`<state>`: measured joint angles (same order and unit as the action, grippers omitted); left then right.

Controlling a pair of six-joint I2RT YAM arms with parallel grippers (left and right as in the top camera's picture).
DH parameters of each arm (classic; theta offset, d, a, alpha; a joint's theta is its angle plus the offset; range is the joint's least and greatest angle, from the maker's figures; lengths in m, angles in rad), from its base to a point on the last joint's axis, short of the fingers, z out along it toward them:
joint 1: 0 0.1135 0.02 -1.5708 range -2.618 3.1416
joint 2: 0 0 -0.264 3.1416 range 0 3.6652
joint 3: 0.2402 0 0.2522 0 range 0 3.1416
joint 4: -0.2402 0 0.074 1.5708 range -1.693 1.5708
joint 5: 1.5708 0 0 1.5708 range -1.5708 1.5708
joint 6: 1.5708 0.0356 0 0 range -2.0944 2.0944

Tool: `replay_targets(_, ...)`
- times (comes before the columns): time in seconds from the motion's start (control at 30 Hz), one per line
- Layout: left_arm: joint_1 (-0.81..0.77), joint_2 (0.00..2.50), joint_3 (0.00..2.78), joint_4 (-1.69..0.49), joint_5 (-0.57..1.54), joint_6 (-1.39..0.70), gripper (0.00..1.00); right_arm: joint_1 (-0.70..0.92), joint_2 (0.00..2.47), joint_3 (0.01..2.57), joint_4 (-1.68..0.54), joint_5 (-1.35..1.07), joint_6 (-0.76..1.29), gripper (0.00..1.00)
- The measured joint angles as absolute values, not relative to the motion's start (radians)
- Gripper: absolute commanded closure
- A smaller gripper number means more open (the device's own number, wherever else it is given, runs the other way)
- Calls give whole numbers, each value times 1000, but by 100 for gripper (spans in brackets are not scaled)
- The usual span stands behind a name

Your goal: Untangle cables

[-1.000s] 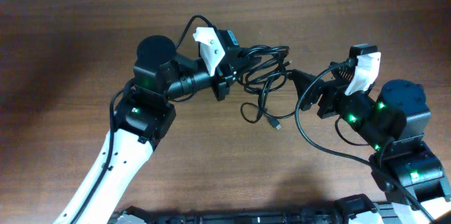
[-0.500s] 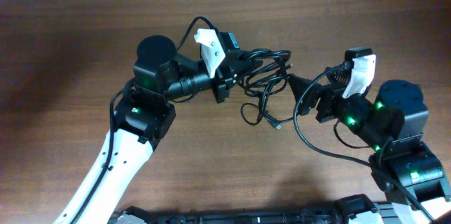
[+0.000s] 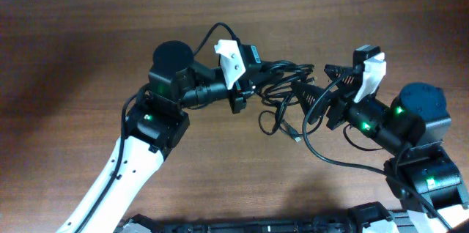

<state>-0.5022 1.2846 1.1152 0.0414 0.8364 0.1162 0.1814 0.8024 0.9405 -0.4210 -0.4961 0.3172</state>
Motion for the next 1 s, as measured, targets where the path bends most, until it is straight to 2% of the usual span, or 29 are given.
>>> replay_targets(0.27,-502,1285,1113,193,912,125,100,183,890,942,-524,-493,318,1)
replay_targets(0.67,-420,1285,1112,223,934,128,100,184,902,947,-653,-329,316,1)
replay_targets(1.0,-374,1273,1112,230,936,128,100,184,902,947,-671,-295,305,1)
